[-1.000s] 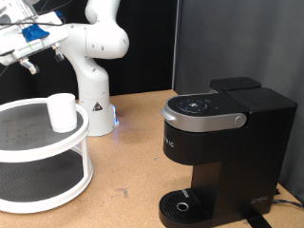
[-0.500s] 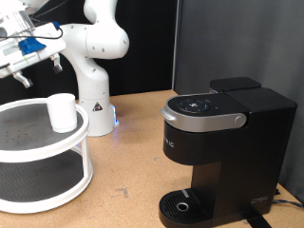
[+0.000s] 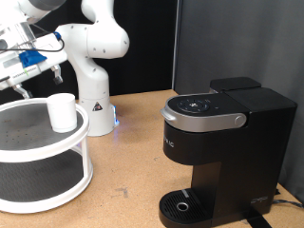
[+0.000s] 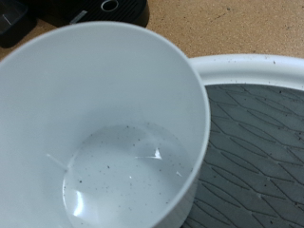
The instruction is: Make a cup of coffee with the keurig machine
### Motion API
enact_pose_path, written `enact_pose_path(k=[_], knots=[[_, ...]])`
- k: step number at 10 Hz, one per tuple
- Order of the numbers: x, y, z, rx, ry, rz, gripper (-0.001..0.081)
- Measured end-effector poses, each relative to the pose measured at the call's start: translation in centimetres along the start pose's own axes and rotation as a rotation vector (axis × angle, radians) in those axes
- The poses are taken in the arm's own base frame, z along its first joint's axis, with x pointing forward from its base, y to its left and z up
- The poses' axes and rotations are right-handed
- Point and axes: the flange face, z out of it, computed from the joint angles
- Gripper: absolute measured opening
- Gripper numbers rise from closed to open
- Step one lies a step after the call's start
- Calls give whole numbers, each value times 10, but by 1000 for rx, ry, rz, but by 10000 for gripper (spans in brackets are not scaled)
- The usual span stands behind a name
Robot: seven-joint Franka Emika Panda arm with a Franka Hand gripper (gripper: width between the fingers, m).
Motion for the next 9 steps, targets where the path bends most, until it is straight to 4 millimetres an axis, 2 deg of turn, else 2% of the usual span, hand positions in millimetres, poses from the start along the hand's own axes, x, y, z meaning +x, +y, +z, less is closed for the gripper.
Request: enact_pose_path(k=[4, 9], knots=[[-3, 8, 16, -22, -6, 1, 800], [-5, 6, 25, -17, -27, -4, 800]])
